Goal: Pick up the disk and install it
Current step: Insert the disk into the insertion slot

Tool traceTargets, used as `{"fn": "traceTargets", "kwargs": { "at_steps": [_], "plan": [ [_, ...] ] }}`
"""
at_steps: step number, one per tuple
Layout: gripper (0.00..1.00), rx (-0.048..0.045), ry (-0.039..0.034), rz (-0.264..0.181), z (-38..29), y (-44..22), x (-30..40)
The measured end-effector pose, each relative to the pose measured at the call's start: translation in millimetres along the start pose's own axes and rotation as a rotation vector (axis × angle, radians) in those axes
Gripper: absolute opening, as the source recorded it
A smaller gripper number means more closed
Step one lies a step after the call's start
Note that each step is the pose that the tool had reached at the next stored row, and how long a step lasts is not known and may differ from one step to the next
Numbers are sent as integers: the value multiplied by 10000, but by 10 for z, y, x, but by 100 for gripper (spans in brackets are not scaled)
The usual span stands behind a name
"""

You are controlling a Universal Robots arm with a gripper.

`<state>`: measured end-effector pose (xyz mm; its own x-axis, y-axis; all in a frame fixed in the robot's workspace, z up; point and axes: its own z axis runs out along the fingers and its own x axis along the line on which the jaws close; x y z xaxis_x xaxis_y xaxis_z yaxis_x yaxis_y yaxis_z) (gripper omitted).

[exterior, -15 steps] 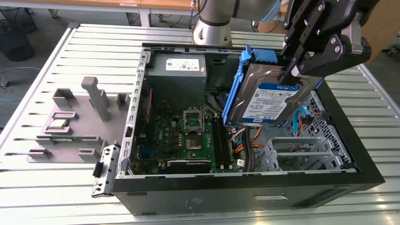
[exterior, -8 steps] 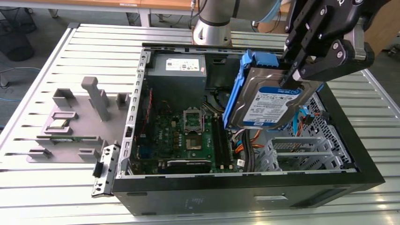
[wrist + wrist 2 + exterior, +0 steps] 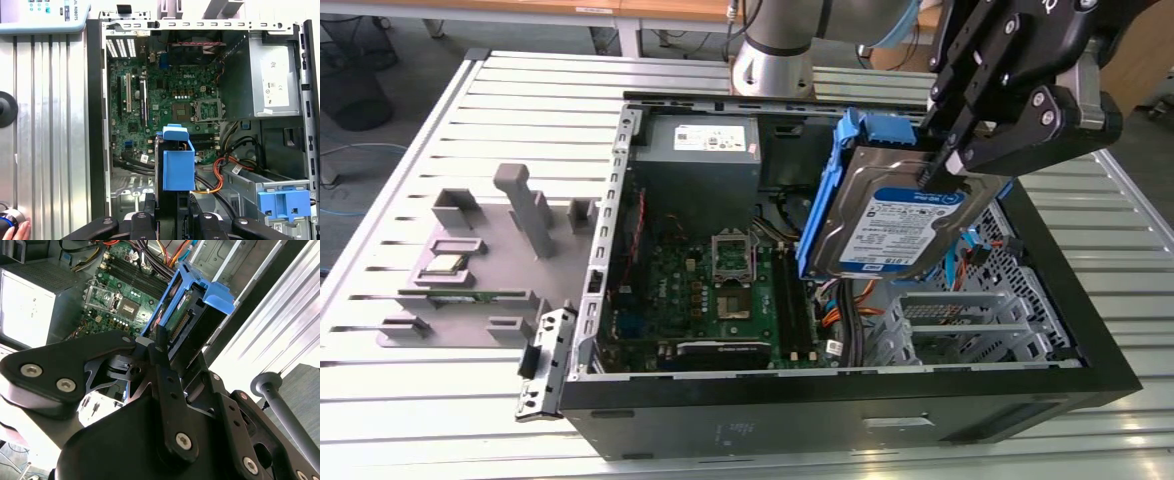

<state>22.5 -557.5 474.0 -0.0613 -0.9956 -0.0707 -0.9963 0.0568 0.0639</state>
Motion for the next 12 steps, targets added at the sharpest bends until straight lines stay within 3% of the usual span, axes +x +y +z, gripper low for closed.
{"fn": "traceTargets", "kwargs": {
  "at_steps": [7,12],
  "plan": [
    [35,0,4,2,3,-6,-1],
    [35,0,2,0,6,-91,-5]
  ]
}}
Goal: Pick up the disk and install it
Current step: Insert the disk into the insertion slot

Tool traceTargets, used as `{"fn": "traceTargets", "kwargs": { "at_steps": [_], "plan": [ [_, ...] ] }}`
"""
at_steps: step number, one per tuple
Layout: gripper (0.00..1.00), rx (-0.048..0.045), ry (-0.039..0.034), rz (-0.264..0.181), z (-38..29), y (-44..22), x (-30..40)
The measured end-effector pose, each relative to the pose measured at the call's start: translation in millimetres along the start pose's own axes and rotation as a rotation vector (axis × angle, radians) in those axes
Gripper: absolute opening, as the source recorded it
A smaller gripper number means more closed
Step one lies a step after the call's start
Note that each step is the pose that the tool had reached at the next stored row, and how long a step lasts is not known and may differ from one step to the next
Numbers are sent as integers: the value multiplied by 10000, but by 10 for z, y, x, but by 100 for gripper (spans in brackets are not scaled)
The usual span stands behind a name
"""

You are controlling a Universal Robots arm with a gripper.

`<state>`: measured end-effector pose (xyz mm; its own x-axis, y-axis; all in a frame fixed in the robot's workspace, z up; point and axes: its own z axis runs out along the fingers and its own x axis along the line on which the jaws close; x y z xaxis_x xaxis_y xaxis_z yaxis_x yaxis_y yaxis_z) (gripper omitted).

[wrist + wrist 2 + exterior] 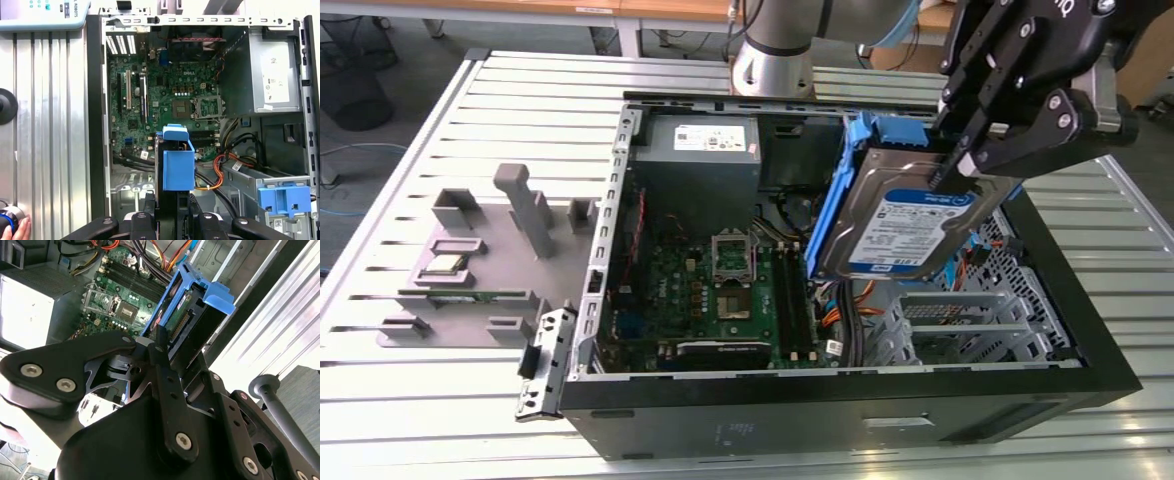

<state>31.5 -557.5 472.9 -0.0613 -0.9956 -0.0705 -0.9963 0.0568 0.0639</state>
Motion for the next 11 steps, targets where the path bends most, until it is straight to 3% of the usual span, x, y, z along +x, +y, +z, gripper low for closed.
{"fn": "traceTargets", "kwargs": {
  "at_steps": [11],
  "plan": [
    [35,0,1,0,-8,-258,-15]
  ]
}}
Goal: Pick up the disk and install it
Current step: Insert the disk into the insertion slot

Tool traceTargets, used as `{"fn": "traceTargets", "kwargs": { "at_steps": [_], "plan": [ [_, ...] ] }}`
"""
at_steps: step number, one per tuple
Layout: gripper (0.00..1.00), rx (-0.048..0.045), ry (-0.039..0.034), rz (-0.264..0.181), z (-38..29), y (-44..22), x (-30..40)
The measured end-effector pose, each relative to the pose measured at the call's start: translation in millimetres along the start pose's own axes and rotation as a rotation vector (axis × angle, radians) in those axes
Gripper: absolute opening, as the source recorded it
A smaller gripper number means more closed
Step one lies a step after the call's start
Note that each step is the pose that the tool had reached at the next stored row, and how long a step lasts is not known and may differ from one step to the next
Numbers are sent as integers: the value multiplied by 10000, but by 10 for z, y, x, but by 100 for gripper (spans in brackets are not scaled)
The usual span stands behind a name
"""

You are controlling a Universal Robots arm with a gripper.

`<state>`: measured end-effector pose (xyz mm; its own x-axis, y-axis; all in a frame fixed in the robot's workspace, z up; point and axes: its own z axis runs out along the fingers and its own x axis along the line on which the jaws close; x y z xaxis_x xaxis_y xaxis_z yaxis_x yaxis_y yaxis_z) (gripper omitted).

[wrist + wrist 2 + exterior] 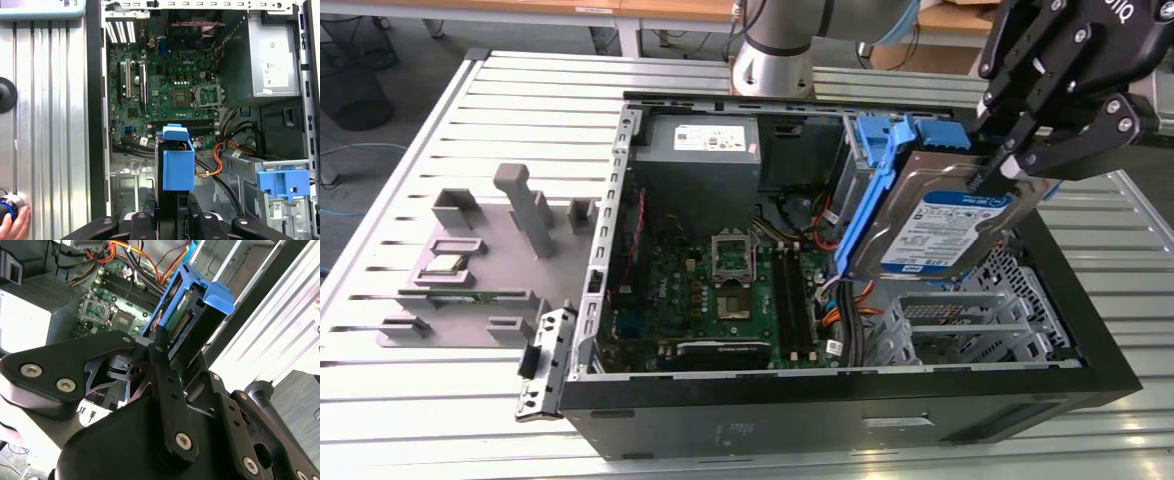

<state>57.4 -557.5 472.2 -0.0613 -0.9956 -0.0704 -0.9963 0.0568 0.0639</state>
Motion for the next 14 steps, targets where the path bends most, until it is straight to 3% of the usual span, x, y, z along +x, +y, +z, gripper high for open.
{"fn": "traceTargets", "kwargs": {
  "at_steps": [6,14],
  "plan": [
    [35,0,0,0,-2,-117,3],
    [35,0,-1,0,1,-209,31]
  ]
}}
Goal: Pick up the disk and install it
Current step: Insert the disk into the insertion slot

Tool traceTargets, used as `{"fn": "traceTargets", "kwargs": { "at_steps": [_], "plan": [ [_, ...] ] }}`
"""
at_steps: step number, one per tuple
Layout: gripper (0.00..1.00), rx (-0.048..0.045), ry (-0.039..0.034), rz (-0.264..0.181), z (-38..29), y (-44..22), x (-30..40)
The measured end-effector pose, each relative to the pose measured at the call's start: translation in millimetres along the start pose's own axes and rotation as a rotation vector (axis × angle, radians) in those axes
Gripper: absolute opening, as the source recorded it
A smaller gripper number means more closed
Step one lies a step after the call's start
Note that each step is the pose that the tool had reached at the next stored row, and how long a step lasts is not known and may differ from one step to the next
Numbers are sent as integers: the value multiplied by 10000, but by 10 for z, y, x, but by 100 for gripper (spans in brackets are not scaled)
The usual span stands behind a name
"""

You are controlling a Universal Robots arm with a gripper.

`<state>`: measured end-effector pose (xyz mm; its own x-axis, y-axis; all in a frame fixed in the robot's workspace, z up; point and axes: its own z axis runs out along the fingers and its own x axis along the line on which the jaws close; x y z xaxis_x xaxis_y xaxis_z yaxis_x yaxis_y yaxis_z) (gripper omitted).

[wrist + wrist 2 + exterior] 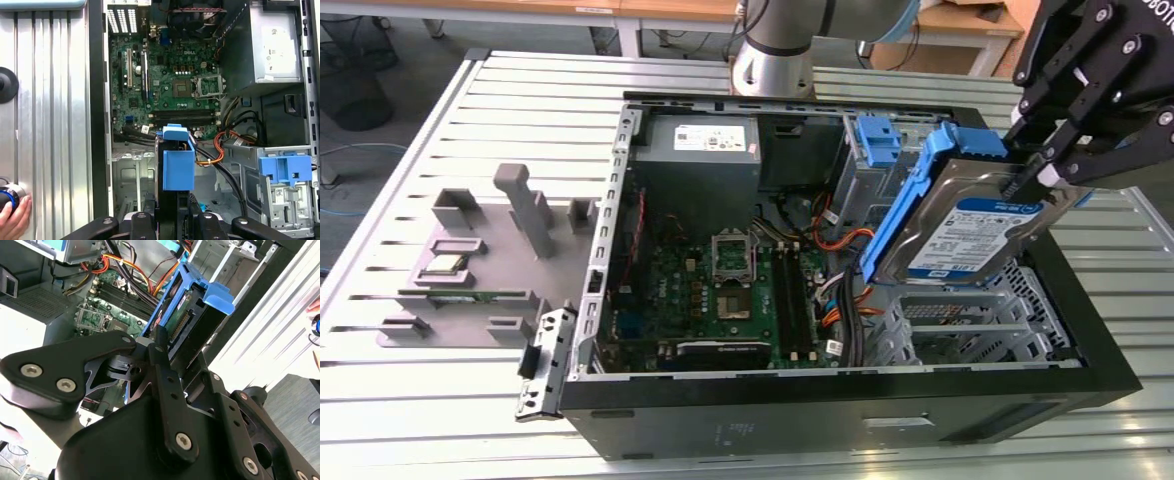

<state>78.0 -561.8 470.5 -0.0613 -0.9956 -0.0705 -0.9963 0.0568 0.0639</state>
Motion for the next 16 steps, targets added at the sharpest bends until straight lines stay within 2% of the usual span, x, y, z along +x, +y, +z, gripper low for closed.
{"fn": "traceTargets", "kwargs": {
  "at_steps": [7,16],
  "plan": [
    [35,0,1,0,4,-62,27],
    [35,0,0,0,12,-182,55]
  ]
}}
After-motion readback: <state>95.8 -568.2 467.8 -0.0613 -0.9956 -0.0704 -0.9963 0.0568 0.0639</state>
